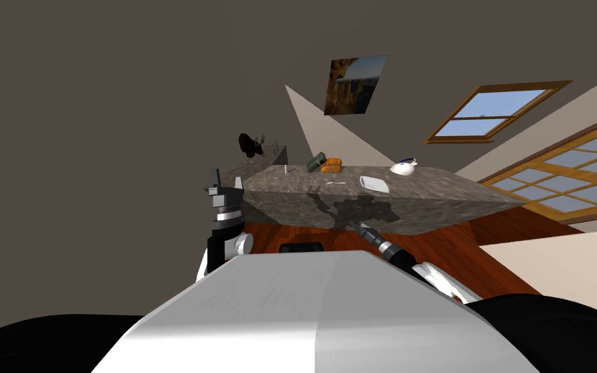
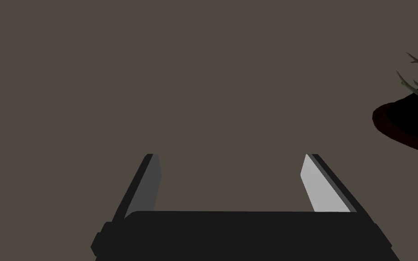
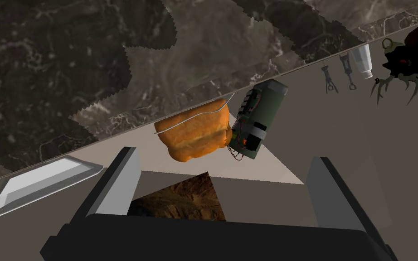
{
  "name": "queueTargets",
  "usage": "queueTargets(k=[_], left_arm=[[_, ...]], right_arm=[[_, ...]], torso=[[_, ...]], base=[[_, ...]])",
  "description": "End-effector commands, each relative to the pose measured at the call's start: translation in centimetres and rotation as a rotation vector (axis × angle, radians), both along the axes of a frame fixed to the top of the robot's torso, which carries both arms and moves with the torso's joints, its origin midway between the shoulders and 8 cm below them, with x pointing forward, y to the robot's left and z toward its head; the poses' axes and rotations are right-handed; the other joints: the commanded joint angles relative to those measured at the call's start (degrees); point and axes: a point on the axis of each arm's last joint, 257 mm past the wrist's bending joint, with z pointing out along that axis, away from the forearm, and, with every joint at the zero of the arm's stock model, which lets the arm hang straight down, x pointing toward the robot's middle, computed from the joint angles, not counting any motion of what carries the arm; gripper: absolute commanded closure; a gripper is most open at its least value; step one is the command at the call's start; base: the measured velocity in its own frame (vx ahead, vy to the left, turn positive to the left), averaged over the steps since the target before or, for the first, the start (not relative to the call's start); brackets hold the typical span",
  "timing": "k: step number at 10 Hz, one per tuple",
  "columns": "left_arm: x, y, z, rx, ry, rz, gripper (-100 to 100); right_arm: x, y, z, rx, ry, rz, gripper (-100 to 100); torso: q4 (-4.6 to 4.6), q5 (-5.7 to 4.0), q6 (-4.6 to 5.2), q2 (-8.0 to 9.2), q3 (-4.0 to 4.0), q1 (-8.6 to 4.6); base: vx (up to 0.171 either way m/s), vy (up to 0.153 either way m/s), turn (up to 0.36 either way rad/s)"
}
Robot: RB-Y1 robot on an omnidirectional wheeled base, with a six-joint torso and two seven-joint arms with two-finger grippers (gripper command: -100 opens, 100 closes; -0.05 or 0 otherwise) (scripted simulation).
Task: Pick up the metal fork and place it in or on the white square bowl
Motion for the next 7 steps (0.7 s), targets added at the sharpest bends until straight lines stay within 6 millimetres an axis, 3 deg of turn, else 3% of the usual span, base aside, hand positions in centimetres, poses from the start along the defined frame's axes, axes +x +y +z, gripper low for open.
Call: queueTargets(k=[1,2,3,5,6,7], left_arm=[[0.0,0.0,0.0,0.0,0.0,0.0,0],[0.0,0.0,0.0,0.0,0.0,0.0,0],[0.0,0.0,0.0,0.0,0.0,0.0,0],[0.0,0.0,0.0,0.0,0.0,0.0,0],[0.0,0.0,0.0,0.0,0.0,0.0,0],[0.0,0.0,0.0,0.0,0.0,0.0,0]], right_arm=[[-0.8,-0.8,-0.9,-0.049,0.033,0.026,-100],[-2.1,-2.3,-2.5,-0.114,0.083,0.052,-100],[-2.1,-2.5,-2.4,-0.127,0.087,0.065,-100],[-4.7,-5.6,-4.9,-0.249,0.183,0.126,-100],[-4.6,-6.2,-4.6,-0.274,0.191,0.146,-100],[-5.9,-7.7,-5.7,-0.324,0.235,0.173,-100]], torso=[[0.0,0.0,0.0,0.0,0.0,0.0],[0.0,0.0,0.03,-0.04,-0.02,-0.02],[-0.01,0.0,-0.01,-0.06,-0.03,0.0],[-0.02,0.0,-0.01,-0.11,-0.06,0.0],[-0.02,0.01,0.0,-0.1,-0.05,0.05],[-0.02,0.01,0.04,-0.14,-0.07,0.02]], base=[[-0.049,0.018,0.103],[-0.046,0.029,0.228],[-0.037,0.021,0.085],[-0.039,0.037,0.222],[-0.026,0.031,0.099],[-0.009,0.033,0.209]])
